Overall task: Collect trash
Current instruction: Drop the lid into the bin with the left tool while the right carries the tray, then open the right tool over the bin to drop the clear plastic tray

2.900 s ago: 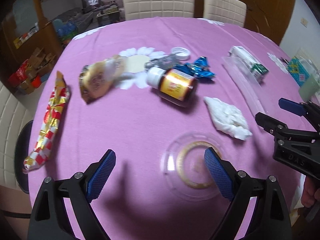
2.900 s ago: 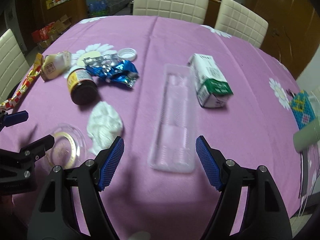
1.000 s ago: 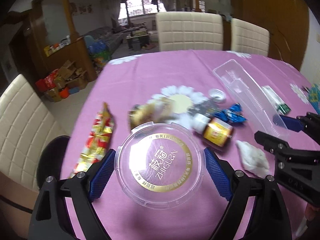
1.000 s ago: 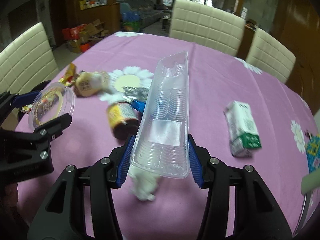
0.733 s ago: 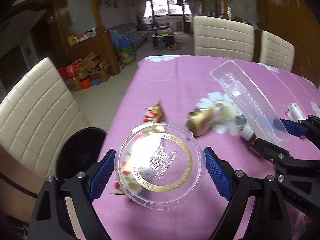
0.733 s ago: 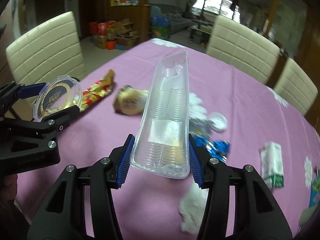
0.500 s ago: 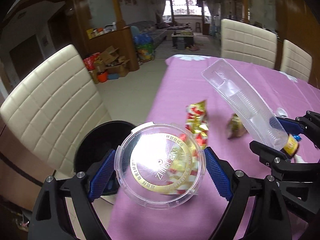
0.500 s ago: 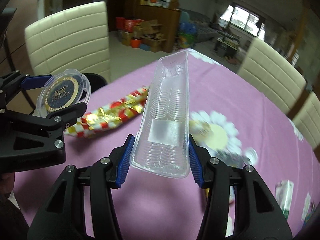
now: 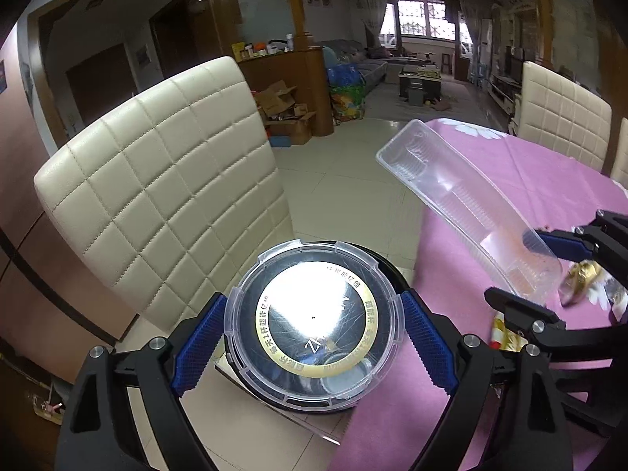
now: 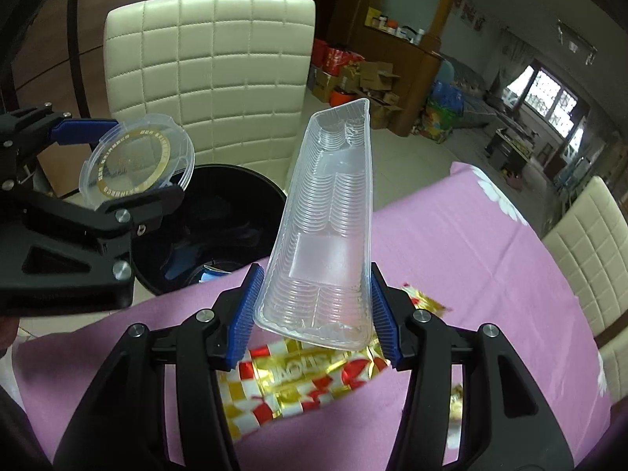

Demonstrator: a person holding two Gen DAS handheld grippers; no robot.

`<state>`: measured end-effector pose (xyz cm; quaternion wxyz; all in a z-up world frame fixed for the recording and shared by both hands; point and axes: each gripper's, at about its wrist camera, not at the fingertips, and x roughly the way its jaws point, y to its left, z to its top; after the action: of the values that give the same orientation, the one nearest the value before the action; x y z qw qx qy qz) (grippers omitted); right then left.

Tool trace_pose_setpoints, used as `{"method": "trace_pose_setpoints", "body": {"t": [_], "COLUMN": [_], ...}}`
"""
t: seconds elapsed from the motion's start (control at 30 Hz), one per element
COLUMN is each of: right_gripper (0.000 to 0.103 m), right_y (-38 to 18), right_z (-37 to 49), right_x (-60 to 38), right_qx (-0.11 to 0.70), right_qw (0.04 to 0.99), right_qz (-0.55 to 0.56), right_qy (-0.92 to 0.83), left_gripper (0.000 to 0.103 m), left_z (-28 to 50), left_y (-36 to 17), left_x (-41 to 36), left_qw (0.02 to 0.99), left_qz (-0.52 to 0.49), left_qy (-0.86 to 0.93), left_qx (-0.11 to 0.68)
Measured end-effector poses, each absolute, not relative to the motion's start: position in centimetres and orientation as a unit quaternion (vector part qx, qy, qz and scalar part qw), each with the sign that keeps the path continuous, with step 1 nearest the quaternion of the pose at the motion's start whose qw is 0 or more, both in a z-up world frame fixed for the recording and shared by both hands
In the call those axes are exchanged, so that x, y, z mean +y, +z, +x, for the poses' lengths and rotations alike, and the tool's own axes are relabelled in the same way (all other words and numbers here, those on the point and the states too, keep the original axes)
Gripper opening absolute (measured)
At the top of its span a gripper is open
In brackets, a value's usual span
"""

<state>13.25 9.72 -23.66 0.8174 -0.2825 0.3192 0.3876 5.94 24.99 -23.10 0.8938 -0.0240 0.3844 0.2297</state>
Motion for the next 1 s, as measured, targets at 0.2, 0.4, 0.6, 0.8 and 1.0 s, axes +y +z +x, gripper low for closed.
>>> {"method": "trace_pose_setpoints", "body": {"t": [0.2,0.4,0.6,0.8,1.0], "right_gripper": [0.053,0.054,0.054,0.057,0.058], "right_y": [-24.6,-25.1,-25.2,-25.2,-25.2], "right_z": [13.9,14.0,13.7,13.0,12.1], "right_x": [10.4,11.2,12.4,13.8,15.2], "right_qx": [0.329,0.334,0.330,0.324,0.314], "right_qw": [0.811,0.806,0.799,0.786,0.772], "right_qz": [-0.290,-0.293,-0.298,-0.301,-0.309], "right_qy": [0.388,0.390,0.406,0.431,0.457], "left_gripper": [0.087,0.087,0.087,0.087,0.087], "left_z": [6.4,6.3,4.9,3.2,2.0], "left_y": [-23.7,-24.5,-24.9,-25.4,-25.4], "left_x": [27.5,27.0,27.9,28.6,28.9], "left_qw": [0.894,0.890,0.877,0.867,0.862], "left_qz": [-0.073,-0.062,-0.075,-0.079,-0.094], "left_qy": [0.224,0.233,0.259,0.277,0.290], "left_qx": [0.380,0.388,0.397,0.405,0.406]}}
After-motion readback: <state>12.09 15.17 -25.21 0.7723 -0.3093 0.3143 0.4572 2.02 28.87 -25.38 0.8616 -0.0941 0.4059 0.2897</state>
